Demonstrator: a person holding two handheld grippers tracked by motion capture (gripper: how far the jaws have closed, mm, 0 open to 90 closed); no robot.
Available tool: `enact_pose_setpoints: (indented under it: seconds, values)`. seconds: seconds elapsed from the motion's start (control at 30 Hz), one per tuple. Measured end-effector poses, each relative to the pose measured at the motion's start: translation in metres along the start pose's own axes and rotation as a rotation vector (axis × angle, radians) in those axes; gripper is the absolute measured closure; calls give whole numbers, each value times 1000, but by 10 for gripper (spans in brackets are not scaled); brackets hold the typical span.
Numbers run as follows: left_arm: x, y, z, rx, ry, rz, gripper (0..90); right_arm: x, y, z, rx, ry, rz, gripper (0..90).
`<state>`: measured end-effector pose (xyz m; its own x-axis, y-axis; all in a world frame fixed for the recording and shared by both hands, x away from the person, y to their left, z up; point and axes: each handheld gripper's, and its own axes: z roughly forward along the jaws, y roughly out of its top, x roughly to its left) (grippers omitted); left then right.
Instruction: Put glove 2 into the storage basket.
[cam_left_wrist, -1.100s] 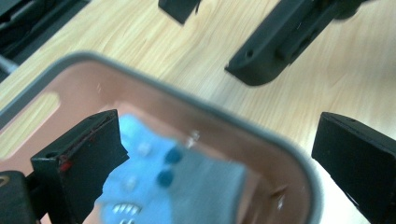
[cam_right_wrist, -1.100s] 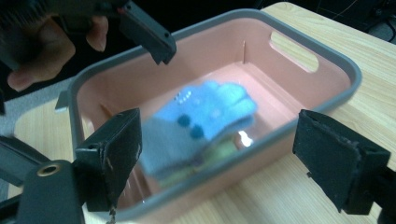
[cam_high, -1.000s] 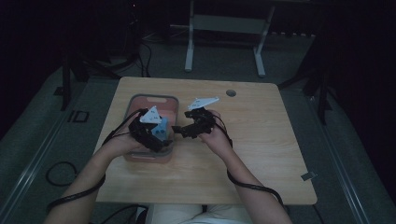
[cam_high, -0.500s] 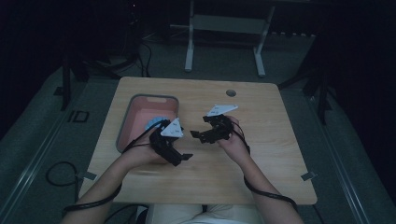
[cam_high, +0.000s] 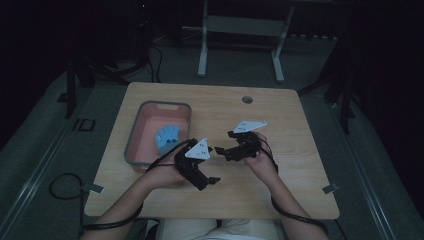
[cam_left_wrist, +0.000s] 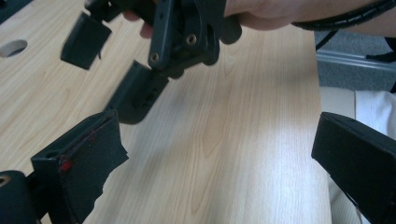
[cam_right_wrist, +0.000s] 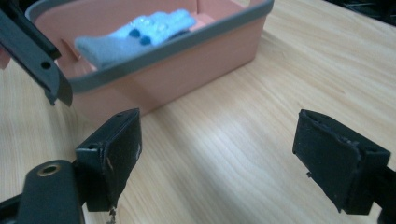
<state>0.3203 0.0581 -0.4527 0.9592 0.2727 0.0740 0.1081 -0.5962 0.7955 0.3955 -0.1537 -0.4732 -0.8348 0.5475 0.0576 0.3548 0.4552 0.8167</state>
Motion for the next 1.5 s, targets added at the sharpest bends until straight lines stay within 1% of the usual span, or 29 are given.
enact_pose_setpoints:
  seconds: [0.03, 0.1, 0.17, 0.3, 0.37, 0.4, 0.43, 0.47, 0.57, 0.6, 0.63, 0.67, 0.8, 0.83, 0.87, 0.9, 0.97, 1.07, 1.2, 1.27, 1.4, 1.5]
  values:
    - [-2, 0, 2, -5, -1, -5, 19, 0, -3, -1, 2, 2, -2, 156]
    - [-4, -1, 6, -9, -10, 2, 18, 0, -9, -1, 8, -2, -6, 156]
    - [-7, -2, 12, -1, -19, 9, 18, -1, -14, -2, 11, -2, -5, 155]
    - [-12, -4, 21, -9, -54, 4, 19, -1, -26, -5, 10, -16, -9, 150]
    - [-14, -7, 27, -7, -57, 6, 19, -2, -32, -7, 13, -24, -10, 149]
    - [-14, -7, 27, -7, -57, 6, 19, -2, -32, -7, 13, -24, -10, 149]
    - [-17, -10, 34, 5, -62, 15, 19, -3, -35, -8, 15, -25, -7, 147]
    - [-18, -11, 37, 4, -70, 14, 19, -4, -44, -10, 15, -31, -4, 146]
    - [-21, -14, 44, 7, -83, 17, 19, -6, -54, -11, 20, -29, -2, 146]
    - [-21, -14, 44, 7, -83, 17, 19, -6, -54, -11, 20, -29, -2, 146]
    - [-24, -16, 49, 11, -79, 30, 19, -6, -56, -11, 24, -28, -2, 146]
    - [-25, -17, 52, 11, -78, 27, 19, -7, -63, -11, 37, -21, 5, 146]
    - [-28, -21, 59, 15, -91, 42, 19, -7, -76, -11, 50, -26, 4, 146]
    - [-28, -21, 59, 15, -91, 42, 19, -7, -76, -11, 50, -26, 4, 146]
    - [-29, -24, 65, 15, -101, 35, 19, -8, -79, -11, 44, -24, 6, 146]
    - [-30, -25, 67, 20, -103, 35, 19, -9, -84, -12, 47, -21, 16, 147]
    - [-31, -27, 71, 30, -109, 40, 19, -10, -88, -13, 53, -19, 14, 148]
    - [-33, -30, 76, 30, -124, 30, 19, -11, -93, -14, 60, -30, 11, 148]
    - [-34, -32, 80, 27, -125, 27, 19, -11, -99, -18, 49, -36, 14, 149]
    - [-35, -35, 83, 29, -116, 27, 19, -11, -104, -21, 37, -37, 12, 148]
    - [-35, -39, 85, 32, -112, 20, 19, -10, -108, -23, 33, -40, 11, 148]
    - [-35, -45, 86, 21, -115, 3, 19, -10, -112, -28, 22, -44, 17, 147]
